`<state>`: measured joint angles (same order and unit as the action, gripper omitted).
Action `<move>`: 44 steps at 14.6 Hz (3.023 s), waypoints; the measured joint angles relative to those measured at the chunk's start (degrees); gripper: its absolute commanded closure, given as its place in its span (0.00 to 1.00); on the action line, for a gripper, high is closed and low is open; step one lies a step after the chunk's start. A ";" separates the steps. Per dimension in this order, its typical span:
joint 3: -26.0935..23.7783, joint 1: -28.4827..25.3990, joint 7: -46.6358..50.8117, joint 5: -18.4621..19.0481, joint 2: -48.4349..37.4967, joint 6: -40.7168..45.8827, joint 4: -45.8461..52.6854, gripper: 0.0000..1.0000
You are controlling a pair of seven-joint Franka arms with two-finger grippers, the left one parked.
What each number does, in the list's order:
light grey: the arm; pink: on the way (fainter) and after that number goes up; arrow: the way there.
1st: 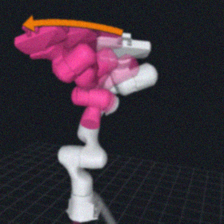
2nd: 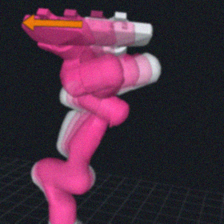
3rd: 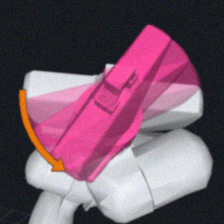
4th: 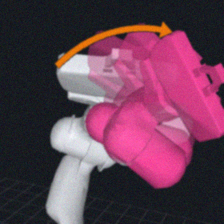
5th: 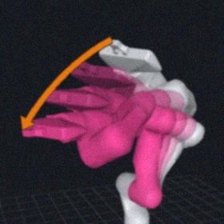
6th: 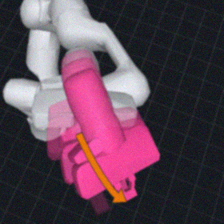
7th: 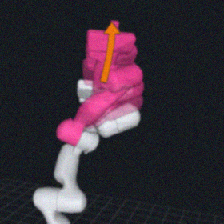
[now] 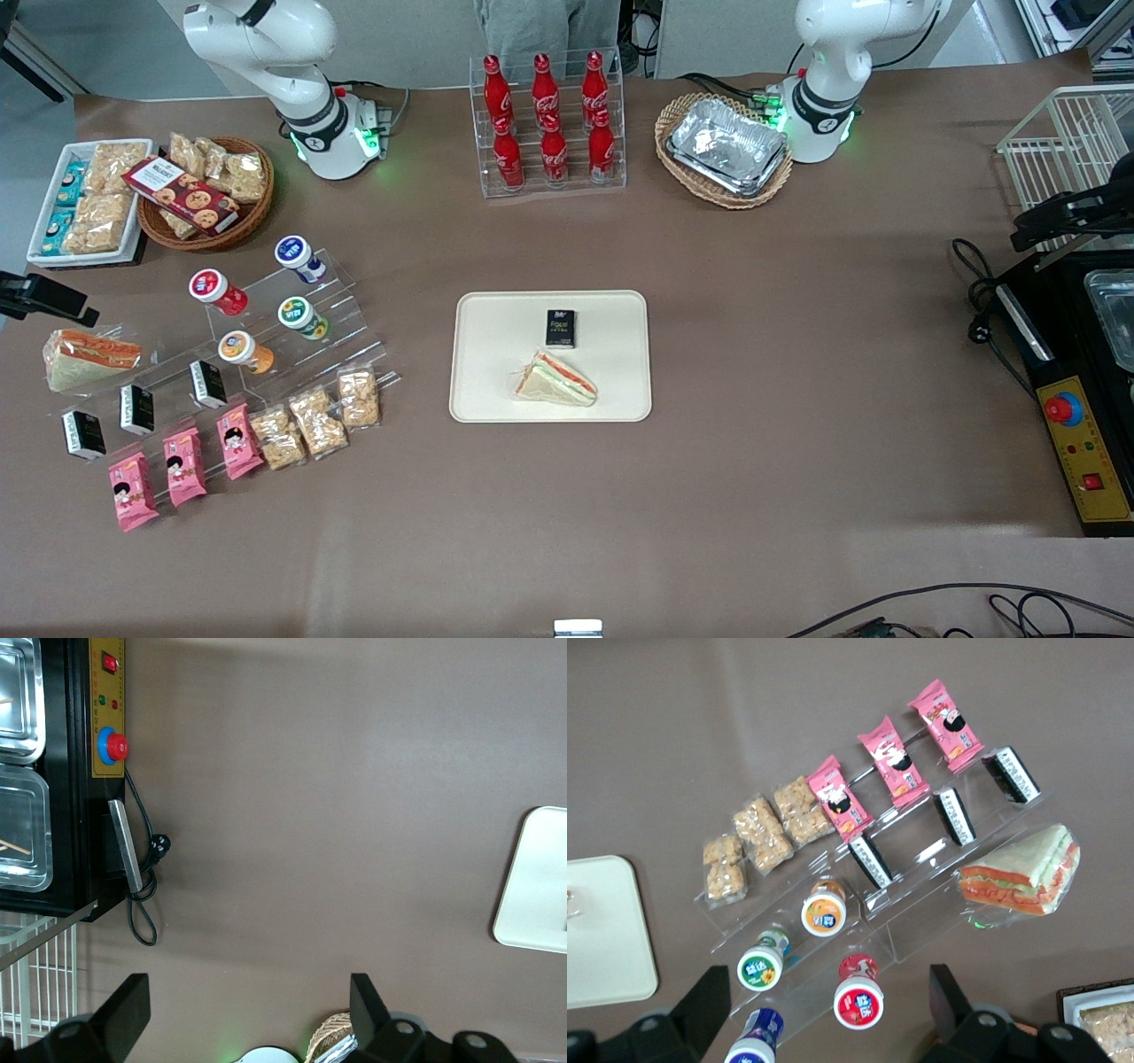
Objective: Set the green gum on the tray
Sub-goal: 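Move the right gripper over the acrylic rack toward the green gum bottle, then lower the right gripper and close it on the green gum bottle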
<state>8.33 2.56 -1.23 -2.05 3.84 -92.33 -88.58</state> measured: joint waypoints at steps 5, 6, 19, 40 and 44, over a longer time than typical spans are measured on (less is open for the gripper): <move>-0.39 -0.41 -0.02 0.00 -0.01 1.76 -0.19 0.00; -0.41 -0.42 -0.02 0.00 -0.01 1.76 -0.19 0.00; -2.43 -7.48 2.64 -0.88 -2.46 3.11 -0.19 0.00; -3.99 -11.52 3.64 1.31 -21.41 -31.89 -50.64 0.00; -3.99 -11.54 3.63 1.32 -17.07 -36.90 -52.63 0.00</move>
<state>4.34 -8.98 2.39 -0.72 -13.23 -129.23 -141.21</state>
